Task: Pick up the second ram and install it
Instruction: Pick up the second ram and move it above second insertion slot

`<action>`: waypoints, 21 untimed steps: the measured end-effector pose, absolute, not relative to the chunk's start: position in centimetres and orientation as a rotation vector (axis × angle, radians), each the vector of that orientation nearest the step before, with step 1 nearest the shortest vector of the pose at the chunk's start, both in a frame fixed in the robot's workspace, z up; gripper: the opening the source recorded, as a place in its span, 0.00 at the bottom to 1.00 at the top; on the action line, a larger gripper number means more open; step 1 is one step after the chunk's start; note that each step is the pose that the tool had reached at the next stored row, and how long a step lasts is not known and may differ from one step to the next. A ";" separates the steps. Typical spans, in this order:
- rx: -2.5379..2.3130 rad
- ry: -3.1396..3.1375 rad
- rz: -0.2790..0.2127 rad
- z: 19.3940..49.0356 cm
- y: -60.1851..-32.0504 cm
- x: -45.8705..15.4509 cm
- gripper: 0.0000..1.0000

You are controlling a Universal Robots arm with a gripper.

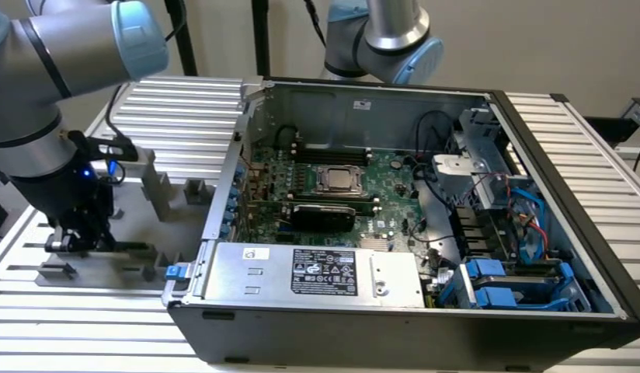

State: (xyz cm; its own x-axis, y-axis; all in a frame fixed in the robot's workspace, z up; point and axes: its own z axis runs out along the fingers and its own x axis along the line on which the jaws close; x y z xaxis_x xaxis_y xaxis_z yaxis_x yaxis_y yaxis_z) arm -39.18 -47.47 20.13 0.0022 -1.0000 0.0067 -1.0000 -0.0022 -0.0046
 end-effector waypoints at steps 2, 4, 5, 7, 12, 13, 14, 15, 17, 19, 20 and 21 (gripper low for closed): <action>2.223 -2.218 0.013 20.3 -47.5 -39.2 0.14; 2.222 -2.218 0.013 20.5 -47.5 -39.2 0.14; 2.222 -2.218 0.013 20.6 -47.5 -39.2 0.14; 2.222 -2.217 0.013 20.8 -47.5 -39.1 0.14; 2.222 -2.217 0.014 21.6 -47.5 -39.1 0.14; 2.222 -2.217 0.014 21.8 -47.5 -39.1 0.14; 2.222 -2.217 0.014 22.0 -47.5 -39.1 0.14; 2.222 -2.217 0.014 22.2 -47.5 -39.1 0.14; 2.222 -2.217 0.014 22.8 -47.5 -39.1 0.14; 2.222 -2.217 0.014 23.5 -47.4 -39.1 0.14; 2.222 -2.217 0.014 23.9 -47.4 -39.1 0.14; 2.222 -2.217 0.014 24.4 -47.4 -39.1 0.14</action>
